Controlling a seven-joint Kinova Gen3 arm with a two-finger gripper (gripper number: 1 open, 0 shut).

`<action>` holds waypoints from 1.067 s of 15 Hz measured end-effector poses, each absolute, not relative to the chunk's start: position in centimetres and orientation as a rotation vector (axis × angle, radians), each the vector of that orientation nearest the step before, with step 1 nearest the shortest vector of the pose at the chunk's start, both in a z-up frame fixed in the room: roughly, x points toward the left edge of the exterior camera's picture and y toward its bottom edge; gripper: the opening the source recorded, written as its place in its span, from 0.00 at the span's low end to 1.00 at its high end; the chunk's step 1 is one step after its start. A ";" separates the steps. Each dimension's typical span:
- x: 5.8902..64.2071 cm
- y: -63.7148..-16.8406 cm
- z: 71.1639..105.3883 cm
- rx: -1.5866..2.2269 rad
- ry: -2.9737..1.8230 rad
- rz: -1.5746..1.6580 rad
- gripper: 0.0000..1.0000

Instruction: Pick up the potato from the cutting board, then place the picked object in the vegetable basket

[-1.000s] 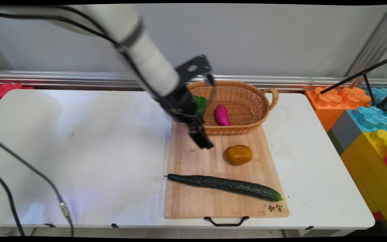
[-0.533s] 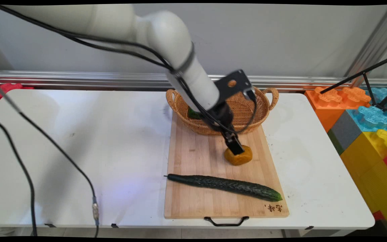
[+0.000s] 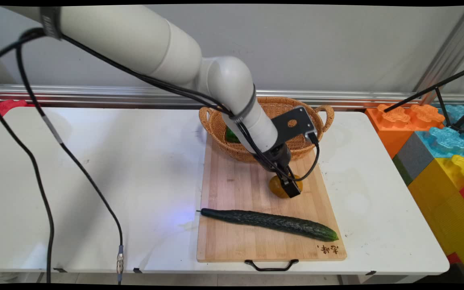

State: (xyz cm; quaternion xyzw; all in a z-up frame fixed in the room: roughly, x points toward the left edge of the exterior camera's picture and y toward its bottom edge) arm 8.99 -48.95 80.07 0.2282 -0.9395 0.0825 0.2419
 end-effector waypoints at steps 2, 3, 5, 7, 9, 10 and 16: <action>8.6 -49.0 79.2 0.626 -2.574 0.241 1.00; 8.5 -49.0 78.8 0.631 -2.577 0.246 1.00; 8.3 -48.9 78.1 0.638 -2.581 0.254 1.00; 8.2 -48.8 77.9 0.638 -2.582 0.261 0.00; 8.0 -48.7 77.8 0.633 -2.579 0.264 0.00; 8.0 -48.6 77.8 0.632 -2.578 0.265 0.00; 7.4 -48.5 81.4 0.643 -2.529 0.284 0.00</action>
